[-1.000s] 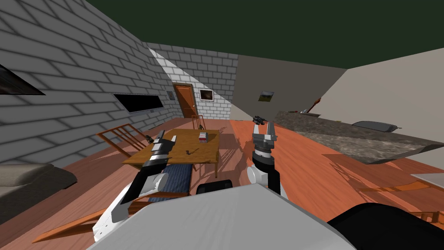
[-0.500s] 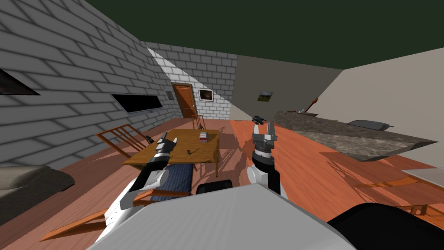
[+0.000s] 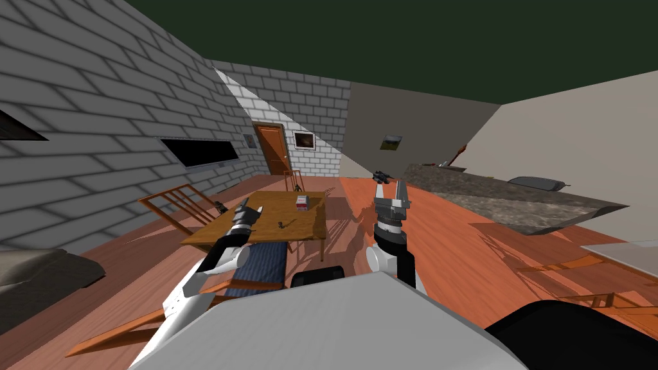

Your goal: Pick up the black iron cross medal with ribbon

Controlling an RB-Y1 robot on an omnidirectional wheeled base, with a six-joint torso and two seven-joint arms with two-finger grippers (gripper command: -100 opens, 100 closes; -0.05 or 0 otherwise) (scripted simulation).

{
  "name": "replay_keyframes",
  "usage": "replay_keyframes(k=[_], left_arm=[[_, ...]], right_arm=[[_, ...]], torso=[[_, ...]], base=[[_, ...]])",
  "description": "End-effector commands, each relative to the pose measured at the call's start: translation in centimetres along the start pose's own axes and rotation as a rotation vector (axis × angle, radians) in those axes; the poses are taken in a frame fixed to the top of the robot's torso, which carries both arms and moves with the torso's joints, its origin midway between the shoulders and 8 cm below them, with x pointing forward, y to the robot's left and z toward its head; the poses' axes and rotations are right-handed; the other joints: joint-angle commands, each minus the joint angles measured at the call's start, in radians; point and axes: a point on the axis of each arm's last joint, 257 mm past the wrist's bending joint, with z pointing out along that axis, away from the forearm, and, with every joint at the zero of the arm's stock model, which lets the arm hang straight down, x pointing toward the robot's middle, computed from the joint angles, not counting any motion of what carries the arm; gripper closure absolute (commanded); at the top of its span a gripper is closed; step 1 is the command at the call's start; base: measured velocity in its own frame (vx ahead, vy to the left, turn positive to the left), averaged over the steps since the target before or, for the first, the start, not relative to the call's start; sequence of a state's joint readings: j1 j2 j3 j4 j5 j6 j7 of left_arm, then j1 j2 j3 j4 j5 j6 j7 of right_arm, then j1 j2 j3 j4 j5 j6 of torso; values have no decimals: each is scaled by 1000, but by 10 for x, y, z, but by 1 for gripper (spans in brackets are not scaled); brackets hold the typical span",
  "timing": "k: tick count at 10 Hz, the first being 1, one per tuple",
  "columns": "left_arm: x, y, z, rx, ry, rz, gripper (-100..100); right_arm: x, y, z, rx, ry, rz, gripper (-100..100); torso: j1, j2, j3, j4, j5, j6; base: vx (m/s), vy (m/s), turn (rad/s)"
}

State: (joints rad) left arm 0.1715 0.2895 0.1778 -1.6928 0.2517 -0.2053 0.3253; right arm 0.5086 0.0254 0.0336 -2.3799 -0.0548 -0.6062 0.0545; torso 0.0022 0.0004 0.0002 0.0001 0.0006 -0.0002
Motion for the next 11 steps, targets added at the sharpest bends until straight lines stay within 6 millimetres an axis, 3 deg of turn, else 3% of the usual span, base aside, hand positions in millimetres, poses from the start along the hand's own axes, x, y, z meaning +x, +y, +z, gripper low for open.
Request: replay_keyframes(k=[1, 4, 5, 6, 7, 10, 11], left_arm=[[-14, 14, 9, -45, -32, -43, -100], [-38, 45, 12, -121, -87, -79, -100], [-43, 50, 21, -145, -106, -120, -100], [-53, 64, 16, -174, -128, -119, -100], [-56, 67, 26, -194, -144, -162, -100], [-80, 103, 21, -280, -212, -203, -100], [-82, 108, 29, -301, -230, -246, -100]], right_arm=[[0, 0, 0, 0, 0, 0, 0], [0, 0, 0, 0, 0, 0, 0], [0, 0, 0, 0, 0, 0, 0], [0, 0, 0, 0, 0, 0, 0], [0, 0, 0, 0, 0, 0, 0], [0, 0, 0, 0, 0, 0, 0], [0, 0, 0, 0, 0, 0, 0]], torso=[[0, 0, 0, 0, 0, 0], [-2, 0, 0, 0, 0, 0], [-2, 0, 0, 0, 0, 0], [-2, 0, 0, 0, 0, 0], [-2, 0, 0, 0, 0, 0], [-2, 0, 0, 0, 0, 0], [-2, 0, 0, 0, 0, 0]], base=[[-15, 28, -32], [-12, 10, -38], [-11, 8, -37], [-10, 7, -33], [-13, 9, -42], [-13, 9, -42], [-10, 7, -32]])
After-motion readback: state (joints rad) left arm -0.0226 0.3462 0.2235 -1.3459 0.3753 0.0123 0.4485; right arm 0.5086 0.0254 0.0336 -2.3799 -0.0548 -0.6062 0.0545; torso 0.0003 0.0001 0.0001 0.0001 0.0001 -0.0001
